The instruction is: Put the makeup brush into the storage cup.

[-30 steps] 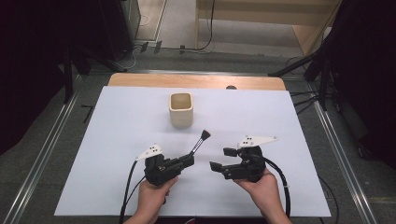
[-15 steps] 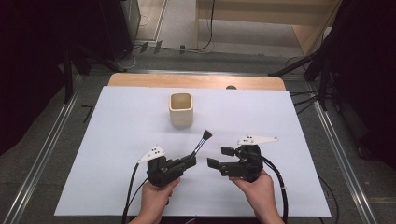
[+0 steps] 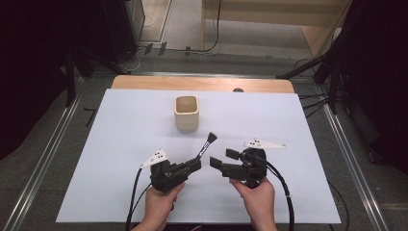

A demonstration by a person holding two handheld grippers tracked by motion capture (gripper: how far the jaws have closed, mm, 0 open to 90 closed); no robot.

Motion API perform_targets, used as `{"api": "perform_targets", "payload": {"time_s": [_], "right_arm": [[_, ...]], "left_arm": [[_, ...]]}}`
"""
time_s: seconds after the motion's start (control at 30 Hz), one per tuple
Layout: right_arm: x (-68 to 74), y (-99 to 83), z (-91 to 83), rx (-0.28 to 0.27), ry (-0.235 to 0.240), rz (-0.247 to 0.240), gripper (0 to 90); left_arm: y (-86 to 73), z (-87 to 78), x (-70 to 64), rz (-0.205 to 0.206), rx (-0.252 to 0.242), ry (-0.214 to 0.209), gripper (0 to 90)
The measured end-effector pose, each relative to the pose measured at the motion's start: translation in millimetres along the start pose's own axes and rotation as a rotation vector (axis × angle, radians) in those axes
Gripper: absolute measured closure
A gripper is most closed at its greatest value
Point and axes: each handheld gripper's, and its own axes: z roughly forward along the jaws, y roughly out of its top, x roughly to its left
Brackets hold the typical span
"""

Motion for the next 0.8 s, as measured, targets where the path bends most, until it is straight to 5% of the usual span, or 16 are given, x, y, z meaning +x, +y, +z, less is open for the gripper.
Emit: {"api": "perform_targets", "payload": {"time_s": [0.3, 0.8], "right_arm": [[-0.7, -2.0, 3.6, -0.042, 0.033, 0.076, 26.0], [-0.3, -4.5, 20.0, -0.052, 0.041, 0.127, 30.0]], "left_arm": [[-0.8, 0.5, -0.6, 0.003, -0.007, -0.005, 79.5], [-3.2, 2.8, -1.8, -0.015, -0.021, -0.025, 79.5]]}}
